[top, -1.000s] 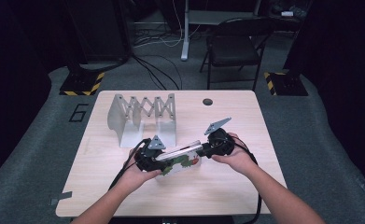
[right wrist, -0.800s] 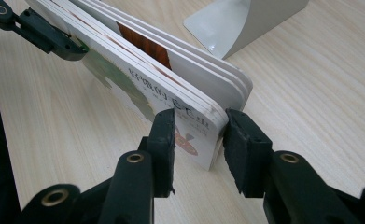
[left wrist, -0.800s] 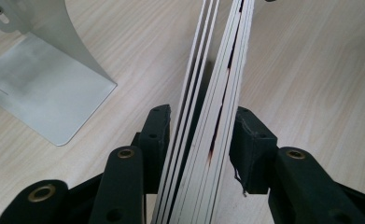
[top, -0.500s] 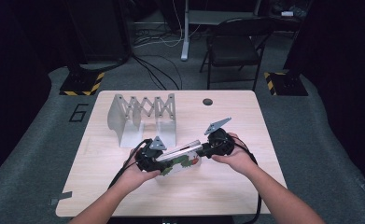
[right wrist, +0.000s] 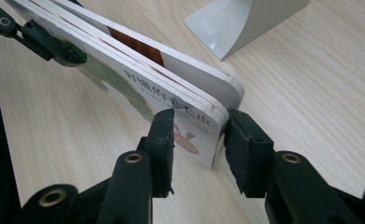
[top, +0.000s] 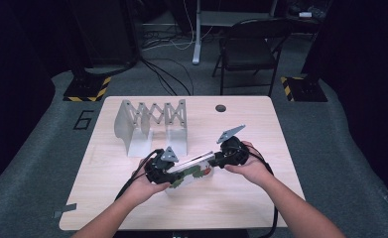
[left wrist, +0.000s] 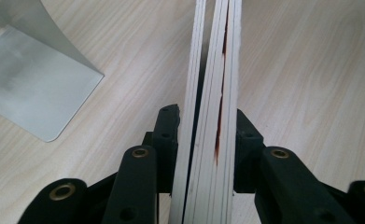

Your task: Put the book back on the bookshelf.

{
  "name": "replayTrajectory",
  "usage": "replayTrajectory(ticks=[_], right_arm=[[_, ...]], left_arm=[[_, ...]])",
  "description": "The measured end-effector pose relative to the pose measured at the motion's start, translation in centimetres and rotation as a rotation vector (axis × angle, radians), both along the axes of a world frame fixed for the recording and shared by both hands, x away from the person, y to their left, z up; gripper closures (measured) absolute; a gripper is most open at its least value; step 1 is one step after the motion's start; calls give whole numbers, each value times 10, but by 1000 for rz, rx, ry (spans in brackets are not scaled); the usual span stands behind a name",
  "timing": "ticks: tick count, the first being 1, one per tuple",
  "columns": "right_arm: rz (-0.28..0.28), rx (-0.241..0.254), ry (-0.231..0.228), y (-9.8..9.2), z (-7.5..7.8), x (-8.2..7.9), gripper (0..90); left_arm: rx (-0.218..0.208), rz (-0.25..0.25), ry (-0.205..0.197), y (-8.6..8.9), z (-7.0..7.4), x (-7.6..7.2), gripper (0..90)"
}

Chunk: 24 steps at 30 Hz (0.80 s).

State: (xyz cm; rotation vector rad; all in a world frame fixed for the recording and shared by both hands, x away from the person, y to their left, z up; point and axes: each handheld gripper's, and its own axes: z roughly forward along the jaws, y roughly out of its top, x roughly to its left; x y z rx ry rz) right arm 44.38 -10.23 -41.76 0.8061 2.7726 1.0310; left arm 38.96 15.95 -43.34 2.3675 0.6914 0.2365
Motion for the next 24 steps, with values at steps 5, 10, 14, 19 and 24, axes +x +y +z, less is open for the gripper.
replayTrajectory(ticks=[5, 10, 14, 19, 24], right_arm=[[-1, -1, -3, 0, 0, 0, 630], [-8, 5, -4, 0, -1, 0, 632], [-5, 10, -5, -1, -2, 1, 638], [-8, 8, 1, -2, -3, 2, 640], [-13, 2, 13, -3, -3, 2, 641]], left_arm=[[2, -27, 6, -1, 0, -3, 730], [6, -40, 1, -2, 0, -5, 751], [15, -47, 2, -3, 1, -5, 755], [11, -38, -9, -3, 0, -7, 757], [6, -31, -18, -3, 0, -8, 758]])
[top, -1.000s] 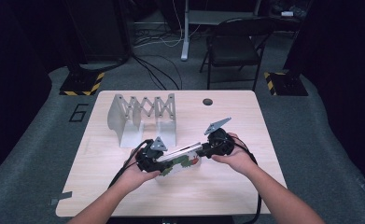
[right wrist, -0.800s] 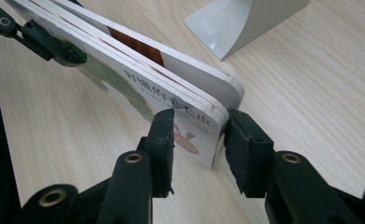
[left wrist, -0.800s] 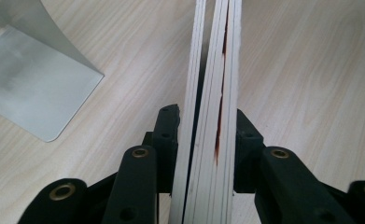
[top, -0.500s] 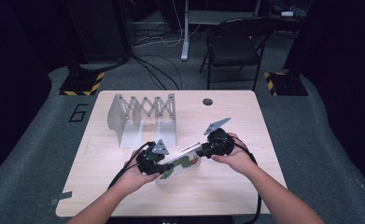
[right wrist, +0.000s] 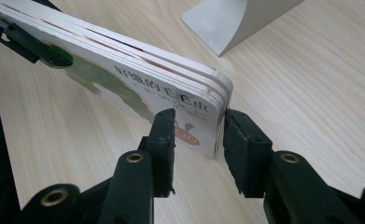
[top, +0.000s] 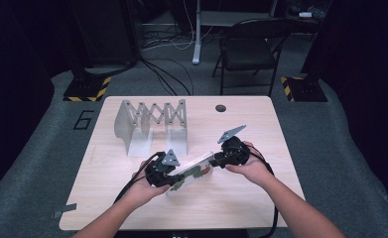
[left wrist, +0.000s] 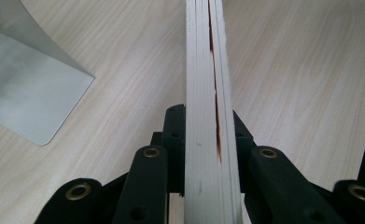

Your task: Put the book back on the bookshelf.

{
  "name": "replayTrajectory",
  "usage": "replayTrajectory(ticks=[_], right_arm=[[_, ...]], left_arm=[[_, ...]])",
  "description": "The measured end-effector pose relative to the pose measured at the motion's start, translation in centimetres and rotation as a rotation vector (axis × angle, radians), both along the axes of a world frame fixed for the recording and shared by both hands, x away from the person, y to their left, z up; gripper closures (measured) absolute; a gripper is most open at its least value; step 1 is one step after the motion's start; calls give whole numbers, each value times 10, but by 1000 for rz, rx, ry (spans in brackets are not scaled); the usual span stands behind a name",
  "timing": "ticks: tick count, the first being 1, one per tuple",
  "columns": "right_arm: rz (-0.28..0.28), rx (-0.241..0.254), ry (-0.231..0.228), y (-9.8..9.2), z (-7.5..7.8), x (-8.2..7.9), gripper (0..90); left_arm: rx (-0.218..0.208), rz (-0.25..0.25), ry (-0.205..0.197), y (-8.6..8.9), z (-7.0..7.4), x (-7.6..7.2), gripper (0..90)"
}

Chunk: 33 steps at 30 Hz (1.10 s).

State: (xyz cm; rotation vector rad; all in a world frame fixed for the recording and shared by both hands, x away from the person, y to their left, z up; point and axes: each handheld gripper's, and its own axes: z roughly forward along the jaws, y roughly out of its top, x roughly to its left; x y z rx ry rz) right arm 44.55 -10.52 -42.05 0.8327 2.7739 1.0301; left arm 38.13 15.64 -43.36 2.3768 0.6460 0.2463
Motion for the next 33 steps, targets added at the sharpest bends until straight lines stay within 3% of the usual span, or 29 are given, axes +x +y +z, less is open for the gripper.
replayTrajectory(ticks=[5, 8, 19, 24, 33], right_arm=[[-24, 14, 1, 0, -2, 0, 640], [0, -1, 3, -1, -2, 1, 639], [-16, 19, -4, -1, -2, -1, 637], [-30, 19, 15, -1, -2, -3, 631], [-19, 13, -5, 0, -2, -4, 610]], left_arm=[[2, 5, 0, -2, 0, -2, 758], [4, 6, 0, -2, 2, -3, 758], [5, 19, -2, -1, 6, -4, 760], [4, 33, -10, 2, 10, -3, 759], [0, 44, -16, 10, 18, -4, 759]])
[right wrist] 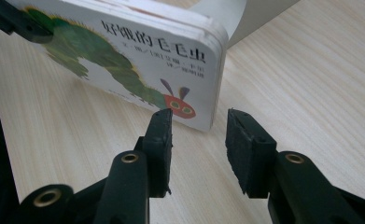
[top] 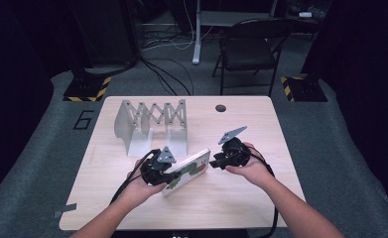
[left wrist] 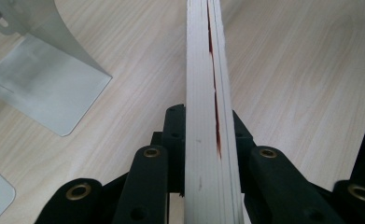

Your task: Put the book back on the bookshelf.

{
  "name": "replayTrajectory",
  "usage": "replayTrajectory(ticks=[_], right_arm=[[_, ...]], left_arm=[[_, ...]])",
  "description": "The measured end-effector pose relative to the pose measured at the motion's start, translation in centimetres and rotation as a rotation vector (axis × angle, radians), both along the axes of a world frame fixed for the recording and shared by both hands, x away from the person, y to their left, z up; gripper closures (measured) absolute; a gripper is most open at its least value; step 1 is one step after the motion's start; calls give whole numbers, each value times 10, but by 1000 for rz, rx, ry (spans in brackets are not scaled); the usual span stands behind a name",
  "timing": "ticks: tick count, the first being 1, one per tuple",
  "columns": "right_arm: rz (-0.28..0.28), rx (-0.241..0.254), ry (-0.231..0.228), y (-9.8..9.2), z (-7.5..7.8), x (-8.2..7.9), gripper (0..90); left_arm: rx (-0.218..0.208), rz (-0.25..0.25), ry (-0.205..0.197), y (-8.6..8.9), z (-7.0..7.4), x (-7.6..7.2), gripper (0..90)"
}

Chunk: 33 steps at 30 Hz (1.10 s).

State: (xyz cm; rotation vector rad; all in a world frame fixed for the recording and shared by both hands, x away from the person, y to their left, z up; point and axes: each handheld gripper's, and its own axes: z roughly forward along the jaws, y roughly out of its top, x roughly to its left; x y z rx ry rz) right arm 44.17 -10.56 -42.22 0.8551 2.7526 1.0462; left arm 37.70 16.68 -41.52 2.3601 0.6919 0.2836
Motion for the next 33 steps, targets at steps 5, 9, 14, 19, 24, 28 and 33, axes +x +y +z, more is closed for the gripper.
replayTrajectory(ticks=[5, 9, 14, 19, 24, 28, 33], right_arm=[[-4, -3, -1, 0, 1, -2, 598], [4, -17, -3, 0, 1, -2, 577], [-2, -23, -13, 0, 1, -3, 561], [-21, -28, -6, 3, 1, -6, 550], [-17, -27, -12, 6, -1, -8, 541], [-15, -39, -3, 7, -2, -10, 539], [-26, -34, -7, 9, -3, -12, 535]], left_arm=[[-9, 17, -8, 8, 6, -1, 759], [-19, 28, -7, 15, 11, -2, 759], [-16, 46, -13, 27, 16, -4, 759], [-22, 79, -17, 40, 17, -6, 759], [-24, 105, -17, 55, 20, -8, 759], [-38, 129, -12, 66, 21, -11, 759], [-40, 156, -23, 78, 24, -13, 759]])
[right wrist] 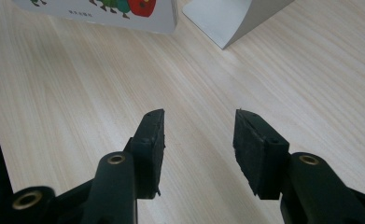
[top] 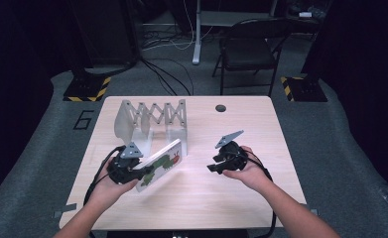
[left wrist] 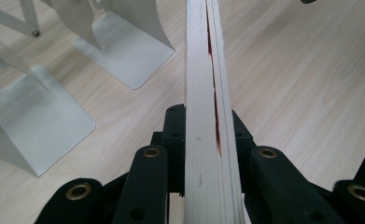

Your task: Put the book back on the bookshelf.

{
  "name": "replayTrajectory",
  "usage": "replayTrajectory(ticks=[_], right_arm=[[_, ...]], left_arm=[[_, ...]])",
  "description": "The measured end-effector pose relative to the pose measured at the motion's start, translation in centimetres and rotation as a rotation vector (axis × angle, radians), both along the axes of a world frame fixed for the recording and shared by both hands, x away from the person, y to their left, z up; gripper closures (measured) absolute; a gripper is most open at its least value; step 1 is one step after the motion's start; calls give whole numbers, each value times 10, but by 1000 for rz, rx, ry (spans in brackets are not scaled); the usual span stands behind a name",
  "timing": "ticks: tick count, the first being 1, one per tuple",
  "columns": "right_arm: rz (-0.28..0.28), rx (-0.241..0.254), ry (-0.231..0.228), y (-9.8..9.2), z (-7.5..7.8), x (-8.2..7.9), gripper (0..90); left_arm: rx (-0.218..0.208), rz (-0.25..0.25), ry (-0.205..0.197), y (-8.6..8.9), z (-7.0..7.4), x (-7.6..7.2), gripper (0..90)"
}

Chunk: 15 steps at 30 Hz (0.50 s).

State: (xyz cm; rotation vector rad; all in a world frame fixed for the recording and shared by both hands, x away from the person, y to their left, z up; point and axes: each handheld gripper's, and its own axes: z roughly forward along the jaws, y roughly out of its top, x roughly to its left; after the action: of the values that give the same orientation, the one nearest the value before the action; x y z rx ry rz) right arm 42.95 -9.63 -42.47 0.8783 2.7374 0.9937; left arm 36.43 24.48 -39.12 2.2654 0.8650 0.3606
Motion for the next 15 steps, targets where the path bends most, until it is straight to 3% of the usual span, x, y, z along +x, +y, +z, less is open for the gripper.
replayTrajectory(ticks=[15], right_arm=[[3, -14, -18, 2, 0, -2, 533]], left_arm=[[-8, 59, -15, 26, 4, -3, 759]])
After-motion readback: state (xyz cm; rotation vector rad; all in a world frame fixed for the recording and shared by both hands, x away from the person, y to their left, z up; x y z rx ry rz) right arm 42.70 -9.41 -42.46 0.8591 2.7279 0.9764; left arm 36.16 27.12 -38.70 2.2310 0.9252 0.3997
